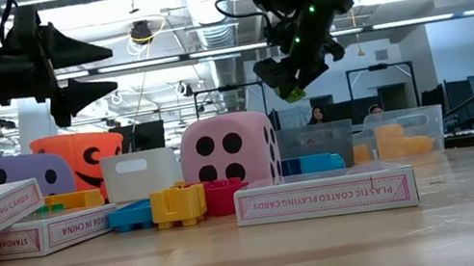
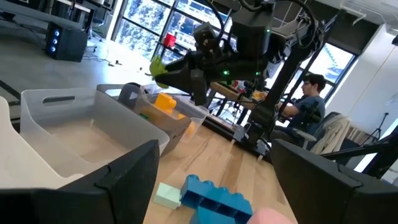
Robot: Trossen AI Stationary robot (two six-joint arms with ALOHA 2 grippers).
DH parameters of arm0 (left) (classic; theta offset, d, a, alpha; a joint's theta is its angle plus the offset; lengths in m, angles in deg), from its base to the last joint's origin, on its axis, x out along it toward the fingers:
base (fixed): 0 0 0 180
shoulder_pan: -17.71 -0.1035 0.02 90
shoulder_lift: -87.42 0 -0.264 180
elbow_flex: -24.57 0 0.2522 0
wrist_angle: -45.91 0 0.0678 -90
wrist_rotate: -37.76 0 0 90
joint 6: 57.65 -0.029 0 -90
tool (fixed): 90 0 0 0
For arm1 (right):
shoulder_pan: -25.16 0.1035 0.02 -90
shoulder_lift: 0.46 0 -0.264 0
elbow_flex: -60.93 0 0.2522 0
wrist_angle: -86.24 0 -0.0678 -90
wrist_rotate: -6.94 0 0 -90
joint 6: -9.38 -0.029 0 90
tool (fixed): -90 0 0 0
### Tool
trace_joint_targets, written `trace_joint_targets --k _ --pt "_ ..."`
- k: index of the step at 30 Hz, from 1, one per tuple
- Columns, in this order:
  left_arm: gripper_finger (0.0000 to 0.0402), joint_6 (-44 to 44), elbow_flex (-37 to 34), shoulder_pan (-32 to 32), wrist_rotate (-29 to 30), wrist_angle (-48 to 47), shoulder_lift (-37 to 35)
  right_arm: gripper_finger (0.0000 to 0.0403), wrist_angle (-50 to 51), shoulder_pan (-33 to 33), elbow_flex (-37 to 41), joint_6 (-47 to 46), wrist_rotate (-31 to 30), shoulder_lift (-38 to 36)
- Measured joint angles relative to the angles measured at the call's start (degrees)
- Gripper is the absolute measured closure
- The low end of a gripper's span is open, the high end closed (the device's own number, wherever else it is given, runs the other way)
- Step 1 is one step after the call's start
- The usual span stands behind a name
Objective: Pick & Place Toys
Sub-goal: Put the small light green game piece into the black bin, then put the small yellow game piece into the black bin
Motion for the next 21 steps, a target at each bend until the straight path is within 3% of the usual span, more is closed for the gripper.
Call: trace_joint_targets --k 9,16,21 --pt "0.0101 0.17 0.02 0.02 0.22 0.04 0.0 0.012 2.2 0.16 0.02 -2.5 0.11 0.02" --pt "0.0101 0.2 0.02 0.0 0.19 0.12 0.0 0.0108 6.72 2.75 0.12 -2.09 0.18 -1.12" --pt "0.0101 0.22 0.0 0.01 0.15 1.04 0.0 0.0107 11.16 12.03 0.02 -1.49 -0.42 -8.02"
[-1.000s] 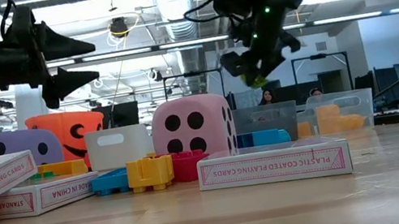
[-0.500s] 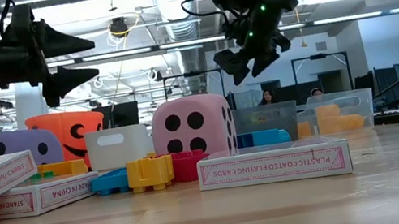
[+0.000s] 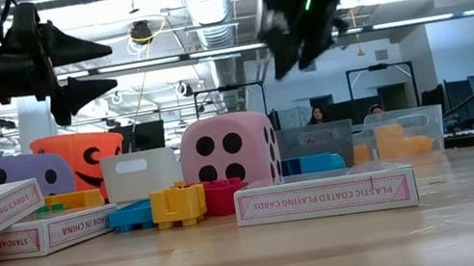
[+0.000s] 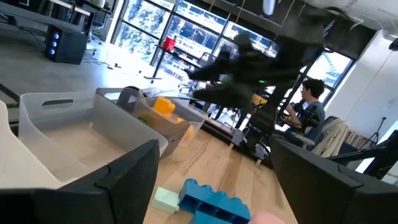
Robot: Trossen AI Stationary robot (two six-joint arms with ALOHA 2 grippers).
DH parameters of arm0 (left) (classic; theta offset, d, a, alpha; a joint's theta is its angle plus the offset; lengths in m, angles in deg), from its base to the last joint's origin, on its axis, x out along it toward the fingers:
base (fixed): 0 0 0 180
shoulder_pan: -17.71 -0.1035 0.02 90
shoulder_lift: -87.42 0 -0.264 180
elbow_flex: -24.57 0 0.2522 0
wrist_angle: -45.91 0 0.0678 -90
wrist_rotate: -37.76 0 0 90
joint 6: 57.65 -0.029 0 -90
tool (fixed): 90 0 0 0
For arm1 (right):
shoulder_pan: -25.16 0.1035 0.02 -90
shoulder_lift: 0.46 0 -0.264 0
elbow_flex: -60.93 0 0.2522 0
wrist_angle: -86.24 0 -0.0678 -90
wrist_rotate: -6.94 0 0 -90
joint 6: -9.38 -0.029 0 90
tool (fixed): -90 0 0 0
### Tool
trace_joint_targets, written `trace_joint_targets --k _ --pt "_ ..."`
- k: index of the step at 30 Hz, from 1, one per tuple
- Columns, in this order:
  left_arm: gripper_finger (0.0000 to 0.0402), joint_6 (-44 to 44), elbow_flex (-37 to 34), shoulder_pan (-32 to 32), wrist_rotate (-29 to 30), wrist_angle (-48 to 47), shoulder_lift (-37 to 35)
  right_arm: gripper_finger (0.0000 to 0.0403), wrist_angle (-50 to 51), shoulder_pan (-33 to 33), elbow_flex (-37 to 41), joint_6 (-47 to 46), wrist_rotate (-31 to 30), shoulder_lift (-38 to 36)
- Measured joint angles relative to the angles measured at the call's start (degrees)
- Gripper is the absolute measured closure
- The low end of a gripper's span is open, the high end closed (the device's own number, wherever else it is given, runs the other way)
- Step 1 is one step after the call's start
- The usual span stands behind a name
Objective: Pick & Place Toys
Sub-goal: Put the small yellow game piece into the black bin
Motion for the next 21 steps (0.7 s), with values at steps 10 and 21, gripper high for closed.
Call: trace_joint_targets --k 10,21 --pt "0.0101 0.0 0.01 0.01 -0.24 2.62 0.02 0.0107 27.76 31.98 0.05 -27.02 -15.65 -16.34" --pt "0.0101 -0.07 0.01 0.01 0.66 15.32 0.0 0.0107 16.06 51.07 20.94 -60.25 -38.67 -11.53"
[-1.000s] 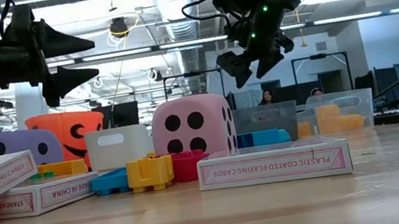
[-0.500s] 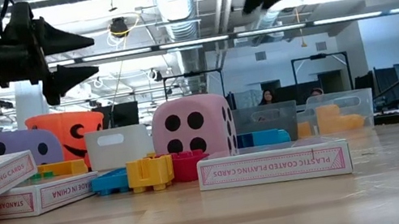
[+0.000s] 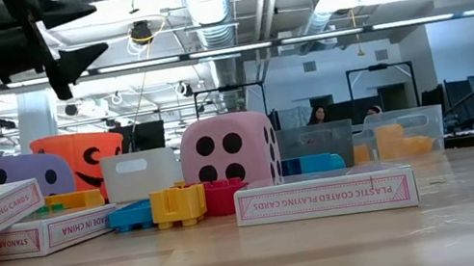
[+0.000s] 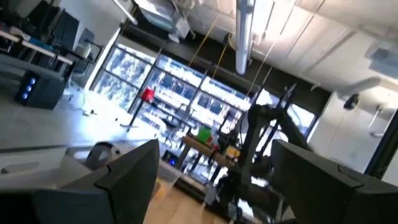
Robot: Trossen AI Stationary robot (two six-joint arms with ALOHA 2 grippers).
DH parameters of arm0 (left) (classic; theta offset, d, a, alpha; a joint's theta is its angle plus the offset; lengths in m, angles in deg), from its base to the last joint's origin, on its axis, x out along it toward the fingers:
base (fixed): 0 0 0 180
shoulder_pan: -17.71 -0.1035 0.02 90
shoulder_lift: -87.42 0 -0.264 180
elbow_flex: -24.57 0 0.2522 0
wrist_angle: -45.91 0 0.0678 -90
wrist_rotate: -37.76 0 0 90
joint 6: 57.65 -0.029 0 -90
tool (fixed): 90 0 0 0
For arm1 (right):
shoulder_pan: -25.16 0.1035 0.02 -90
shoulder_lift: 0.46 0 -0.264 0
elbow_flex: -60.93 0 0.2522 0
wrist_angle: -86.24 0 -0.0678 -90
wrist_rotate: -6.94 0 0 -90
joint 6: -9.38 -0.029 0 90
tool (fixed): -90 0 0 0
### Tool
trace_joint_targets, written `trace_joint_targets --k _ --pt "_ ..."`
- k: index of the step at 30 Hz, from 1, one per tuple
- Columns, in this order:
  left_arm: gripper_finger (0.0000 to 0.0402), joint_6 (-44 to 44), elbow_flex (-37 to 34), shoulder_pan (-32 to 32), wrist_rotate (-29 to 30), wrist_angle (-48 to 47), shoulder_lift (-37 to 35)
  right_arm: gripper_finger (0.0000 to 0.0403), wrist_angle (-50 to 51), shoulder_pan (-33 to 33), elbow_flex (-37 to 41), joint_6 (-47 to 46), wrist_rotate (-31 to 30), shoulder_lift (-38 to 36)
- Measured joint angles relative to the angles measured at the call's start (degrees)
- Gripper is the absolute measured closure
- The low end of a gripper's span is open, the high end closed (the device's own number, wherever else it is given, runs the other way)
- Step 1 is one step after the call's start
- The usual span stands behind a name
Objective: Pick & Place Toys
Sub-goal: Put the small yellow game piece into the black bin
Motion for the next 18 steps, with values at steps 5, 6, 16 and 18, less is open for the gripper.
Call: trace_joint_targets --k 5,6,16,18 --pt "0.0101 -1.31 1.77 0.08 -0.37 -3.64 0.9 0.0107 -15.19 0.15 4.29 -0.27 -4.43 8.46" --pt "0.0101 -2.83 2.34 0.17 -0.47 -5.23 1.45 0.0107 -16.83 -0.15 4.31 -0.25 -4.77 10.27" --pt "0.0101 -21.57 9.43 1.21 -0.79 -10.57 16.94 0.0107 -30.44 -6.45 4.26 -0.25 -4.95 23.01" --pt "0.0101 -22.99 10.9 1.21 -2.73 -10.54 20.06 0.0107 -31.92 -7.76 4.24 -0.27 -4.95 24.56"
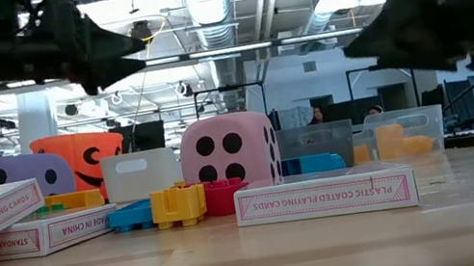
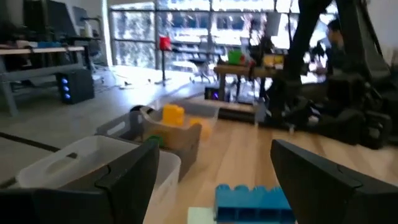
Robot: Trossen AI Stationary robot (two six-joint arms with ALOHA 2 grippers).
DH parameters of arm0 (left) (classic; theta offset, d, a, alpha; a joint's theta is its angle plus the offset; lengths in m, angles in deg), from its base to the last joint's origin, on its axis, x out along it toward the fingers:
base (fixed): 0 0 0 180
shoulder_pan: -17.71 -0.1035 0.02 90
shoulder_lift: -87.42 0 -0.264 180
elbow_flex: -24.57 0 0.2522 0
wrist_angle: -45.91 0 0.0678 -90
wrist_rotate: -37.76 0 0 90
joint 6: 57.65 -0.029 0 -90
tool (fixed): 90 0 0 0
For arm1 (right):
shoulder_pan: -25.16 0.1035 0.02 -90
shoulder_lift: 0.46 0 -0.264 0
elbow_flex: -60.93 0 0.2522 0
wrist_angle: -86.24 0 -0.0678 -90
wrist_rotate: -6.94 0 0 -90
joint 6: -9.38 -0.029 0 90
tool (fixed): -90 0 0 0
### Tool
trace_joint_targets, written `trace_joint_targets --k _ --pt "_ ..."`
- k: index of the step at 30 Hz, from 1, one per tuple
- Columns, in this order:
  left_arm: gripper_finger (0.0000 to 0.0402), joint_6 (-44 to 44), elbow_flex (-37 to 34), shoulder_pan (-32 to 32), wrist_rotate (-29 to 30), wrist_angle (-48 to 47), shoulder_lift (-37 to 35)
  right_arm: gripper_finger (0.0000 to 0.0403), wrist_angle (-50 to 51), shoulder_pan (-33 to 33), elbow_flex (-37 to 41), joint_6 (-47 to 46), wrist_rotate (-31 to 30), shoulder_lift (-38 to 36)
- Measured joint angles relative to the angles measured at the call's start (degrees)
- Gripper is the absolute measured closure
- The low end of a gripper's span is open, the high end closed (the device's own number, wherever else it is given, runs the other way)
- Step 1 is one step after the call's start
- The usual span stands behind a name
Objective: Pick & Place Toys
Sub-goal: Put the small yellow game piece into the black bin
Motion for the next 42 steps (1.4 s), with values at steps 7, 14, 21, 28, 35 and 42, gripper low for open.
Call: trace_joint_targets --k 7,14,21,28,35,42 --pt "0.0101 -1.67 2.36 0.07 -4.88 -0.04 5.36 0.0107 -1.01 -2.89 0.0 0.48 0.0 1.16" --pt "0.0101 -8.34 2.44 2.07 -3.13 -4.12 4.99 0.0107 -1.08 -3.45 0.0 6.31 0.04 1.16" --pt "0.0101 -7.31 10.61 6.34 4.68 -31.78 3.6 0.0107 -1.24 -5.62 -0.01 14.34 2.53 1.11" --pt "0.0101 2.64 24.22 9.83 5.82 -64.38 3.63 0.0107 -1.73 -8.5 -0.02 18.73 7.54 1.09" --pt "0.0101 8.14 27.41 11.87 2.77 -76.3 5.35 0.0107 -1.5 -8.85 -0.02 18.71 9.42 1.09" --pt "0.0101 9.98 27.43 12.33 -0.2 -79.13 11.97 0.0107 -2.6 -9.42 -0.02 18.67 9.5 1.09"
